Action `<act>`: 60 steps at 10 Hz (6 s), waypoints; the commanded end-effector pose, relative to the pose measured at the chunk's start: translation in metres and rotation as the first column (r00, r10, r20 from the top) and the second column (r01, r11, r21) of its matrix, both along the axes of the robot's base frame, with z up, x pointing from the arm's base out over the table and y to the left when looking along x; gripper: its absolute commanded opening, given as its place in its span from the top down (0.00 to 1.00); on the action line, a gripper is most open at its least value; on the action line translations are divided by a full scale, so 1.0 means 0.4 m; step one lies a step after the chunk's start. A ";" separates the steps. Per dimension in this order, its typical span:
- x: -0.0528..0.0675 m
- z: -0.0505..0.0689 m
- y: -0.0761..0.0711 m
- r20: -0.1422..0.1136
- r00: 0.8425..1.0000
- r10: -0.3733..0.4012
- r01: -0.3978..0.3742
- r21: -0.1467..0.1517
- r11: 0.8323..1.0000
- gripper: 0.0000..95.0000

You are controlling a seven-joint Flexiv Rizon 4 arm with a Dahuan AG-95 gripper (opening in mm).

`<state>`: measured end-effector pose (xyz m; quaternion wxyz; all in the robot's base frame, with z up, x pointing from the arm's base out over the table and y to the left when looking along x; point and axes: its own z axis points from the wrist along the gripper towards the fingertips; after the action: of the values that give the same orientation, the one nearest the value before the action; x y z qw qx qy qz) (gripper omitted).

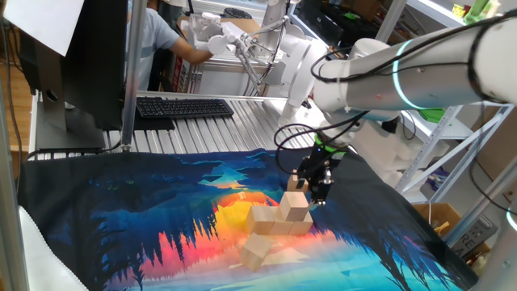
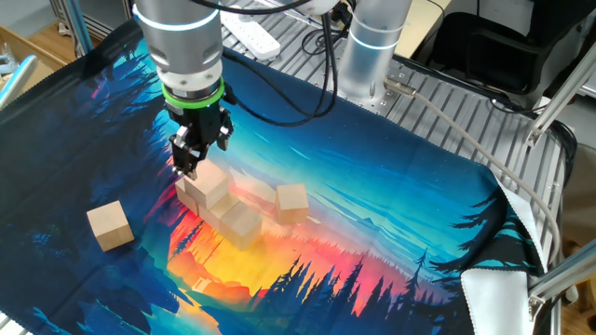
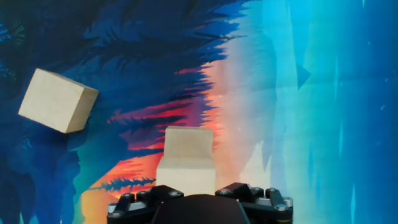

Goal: Stack the blocks into a pyramid shape

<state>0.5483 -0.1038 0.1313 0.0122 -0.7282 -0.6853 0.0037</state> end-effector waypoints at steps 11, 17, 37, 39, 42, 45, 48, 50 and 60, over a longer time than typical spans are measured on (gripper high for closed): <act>0.214 0.016 -0.144 -0.044 0.915 0.400 -0.402 -0.040 0.915 0.40; 0.244 -0.016 -0.201 -0.038 0.819 0.573 -0.574 -0.054 0.817 0.40; 0.399 -0.156 -0.226 -0.005 0.595 0.803 -0.799 -0.106 0.592 0.00; 0.399 -0.153 -0.217 -0.003 0.607 0.795 -0.792 -0.086 0.604 0.00; 0.399 -0.153 -0.215 -0.008 0.582 0.813 -0.810 -0.091 0.579 0.00; 0.399 -0.153 -0.215 -0.009 0.562 0.827 -0.824 -0.094 0.559 0.00; 0.399 -0.153 -0.215 -0.010 0.525 0.851 -0.847 -0.106 0.521 0.00; 0.399 -0.153 -0.215 -0.006 0.512 0.859 -0.854 -0.105 0.509 0.00; 0.395 -0.154 -0.216 -0.027 0.511 0.859 -0.859 -0.063 0.509 0.00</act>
<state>0.7090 -0.1908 0.0696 -0.0156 -0.2941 -0.9553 0.0263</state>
